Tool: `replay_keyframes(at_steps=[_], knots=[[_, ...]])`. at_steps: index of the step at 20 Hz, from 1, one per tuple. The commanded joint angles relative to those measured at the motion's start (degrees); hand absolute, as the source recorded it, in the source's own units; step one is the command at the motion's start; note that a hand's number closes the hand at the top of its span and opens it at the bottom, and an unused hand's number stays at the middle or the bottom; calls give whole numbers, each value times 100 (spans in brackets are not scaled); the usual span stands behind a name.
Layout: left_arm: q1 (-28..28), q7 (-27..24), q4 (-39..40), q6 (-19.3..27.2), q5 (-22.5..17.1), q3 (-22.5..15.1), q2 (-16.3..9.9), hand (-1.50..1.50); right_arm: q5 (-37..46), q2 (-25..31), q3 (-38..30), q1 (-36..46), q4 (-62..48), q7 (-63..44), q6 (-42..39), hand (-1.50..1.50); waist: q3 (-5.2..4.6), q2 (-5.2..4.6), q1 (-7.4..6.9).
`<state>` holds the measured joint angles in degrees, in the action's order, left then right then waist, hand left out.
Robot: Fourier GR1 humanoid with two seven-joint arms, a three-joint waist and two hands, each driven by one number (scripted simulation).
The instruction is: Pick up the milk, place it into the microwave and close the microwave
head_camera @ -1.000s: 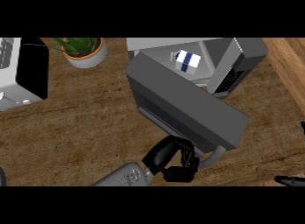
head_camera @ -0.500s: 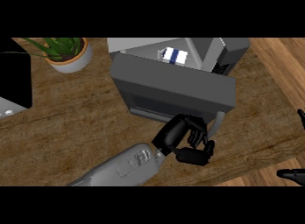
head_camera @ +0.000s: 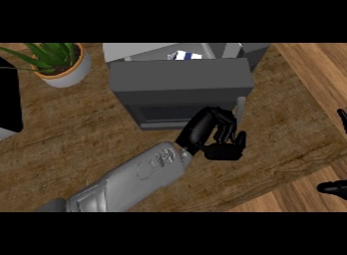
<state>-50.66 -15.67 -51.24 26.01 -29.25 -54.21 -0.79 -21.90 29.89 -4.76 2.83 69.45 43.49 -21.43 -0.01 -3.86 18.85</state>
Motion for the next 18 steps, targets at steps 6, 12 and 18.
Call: replay_keyframes(at_steps=[6, 12, 18], knots=[[-766, 13, 342, 218, -409, 193, 73, 150, -275, 199, 86, 312, 178, -102, -519, -150, 20, -97, 366], [-1098, -17, 587, 254, -582, 220, 70, 150, -477, 288, 283, 569, 381, -321, -869, -150, 24, -141, 406], [-1335, 26, 839, 338, -780, 283, 68, 150, -521, 446, 525, 707, 587, -620, -1095, -150, 19, -198, 560]])
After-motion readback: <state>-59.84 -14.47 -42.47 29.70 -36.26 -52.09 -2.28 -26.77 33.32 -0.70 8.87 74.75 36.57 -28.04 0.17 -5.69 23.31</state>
